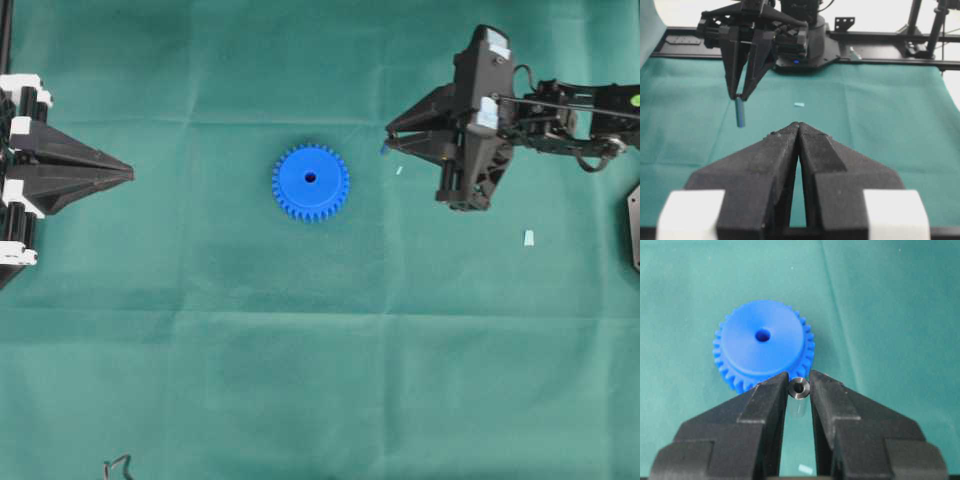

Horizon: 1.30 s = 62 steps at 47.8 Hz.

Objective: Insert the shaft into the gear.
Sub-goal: 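Carry the shaft left and position it above the blue gear's hole, then lower the shaft into the gear's centre hole with the right gripper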

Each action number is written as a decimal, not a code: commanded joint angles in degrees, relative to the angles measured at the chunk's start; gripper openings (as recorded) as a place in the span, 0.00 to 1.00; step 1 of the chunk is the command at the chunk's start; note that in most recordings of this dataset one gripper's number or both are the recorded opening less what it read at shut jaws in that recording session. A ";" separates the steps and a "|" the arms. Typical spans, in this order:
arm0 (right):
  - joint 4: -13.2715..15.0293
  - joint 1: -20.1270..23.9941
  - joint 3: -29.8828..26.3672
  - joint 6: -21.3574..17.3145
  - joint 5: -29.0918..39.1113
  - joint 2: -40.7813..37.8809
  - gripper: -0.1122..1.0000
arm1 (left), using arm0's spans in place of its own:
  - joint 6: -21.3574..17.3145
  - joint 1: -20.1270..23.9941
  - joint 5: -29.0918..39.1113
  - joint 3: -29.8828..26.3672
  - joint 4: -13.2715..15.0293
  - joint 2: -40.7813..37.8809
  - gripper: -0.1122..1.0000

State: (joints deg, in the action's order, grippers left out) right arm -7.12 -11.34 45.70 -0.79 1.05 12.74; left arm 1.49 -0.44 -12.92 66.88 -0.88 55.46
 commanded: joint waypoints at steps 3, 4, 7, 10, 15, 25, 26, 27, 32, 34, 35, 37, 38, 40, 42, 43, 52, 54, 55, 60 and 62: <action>0.09 1.58 -4.48 0.00 -0.70 -2.37 0.25 | 0.09 0.00 -0.26 -1.49 -0.09 -0.26 0.10; 0.18 1.85 -5.10 0.00 -0.70 -2.90 0.25 | 0.09 0.00 -0.26 -1.49 -0.09 -0.26 0.10; 0.18 2.29 -7.03 0.00 -0.70 -4.75 0.26 | 0.09 0.00 -0.26 -1.49 -0.09 -0.26 0.10; 0.09 2.55 -8.96 0.09 -0.70 -6.68 0.25 | 0.09 0.00 0.00 -1.49 -0.09 -0.26 0.10; 0.18 2.90 -12.13 0.26 -0.70 -9.84 0.25 | 0.09 -0.09 0.35 -1.49 -0.09 -0.35 0.10; 0.09 3.52 -16.44 0.26 -0.70 -14.50 0.25 | 0.26 0.00 0.88 -1.49 -0.09 -0.18 0.10; 0.09 3.60 -16.61 0.26 -0.79 -14.85 0.25 | 0.26 0.00 0.88 -1.49 -0.09 -0.09 0.10; 0.09 3.52 -16.70 0.18 -0.79 -15.03 0.26 | 0.26 0.00 0.88 -1.49 -0.09 -0.09 0.10; 0.09 3.60 -16.70 0.18 -0.70 -15.21 0.26 | 0.26 -0.09 0.88 -1.49 -0.09 -0.09 0.10; 0.09 3.60 -16.70 0.09 -0.79 -15.21 0.25 | 0.26 -0.09 0.88 -1.49 -0.09 0.00 0.10; 0.09 3.52 -16.70 0.09 -0.70 -15.21 0.25 | 0.26 0.00 0.88 -1.49 -0.09 0.00 0.10; 0.09 3.60 -16.52 0.00 -0.70 -15.21 0.26 | 0.26 -0.09 0.88 -1.49 -0.09 0.00 0.10; 0.09 3.60 -16.52 0.00 -0.70 -15.29 0.26 | 0.26 0.00 0.79 -1.58 -0.09 0.00 0.10; 0.18 3.60 -16.44 0.00 -0.79 -15.21 0.25 | 0.26 0.00 0.88 -1.49 -0.09 0.00 0.10; 0.09 3.60 -16.35 0.00 -0.79 -15.29 0.25 | 0.26 0.00 0.88 -1.49 -0.09 0.00 0.10; 0.09 3.60 -16.26 0.00 -0.70 -15.38 0.25 | 0.26 0.00 0.88 -1.49 -0.09 -0.09 0.10; 0.09 3.52 -15.56 0.00 -2.90 -17.31 0.25 | 0.26 0.00 0.79 -1.58 -0.09 0.00 0.10; 0.09 3.60 -15.47 0.00 -3.43 -17.93 0.25 | 0.26 0.00 0.88 -1.49 -0.09 0.00 0.10; 0.18 3.52 -15.38 0.00 -3.60 -18.28 0.26 | 0.26 0.00 0.88 -1.49 -0.09 0.00 0.10; -0.09 3.43 -14.94 -0.09 -4.75 -20.30 0.25 | 0.26 0.00 0.88 -1.49 -0.09 0.00 0.10; -0.09 3.43 -14.68 -0.09 -5.27 -21.01 0.25 | 0.26 -0.09 0.88 -1.58 -0.09 0.00 0.10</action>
State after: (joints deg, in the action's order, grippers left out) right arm -7.03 -7.73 31.38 -0.70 -2.90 -8.09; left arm 1.85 -0.44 -11.78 66.88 -0.79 55.55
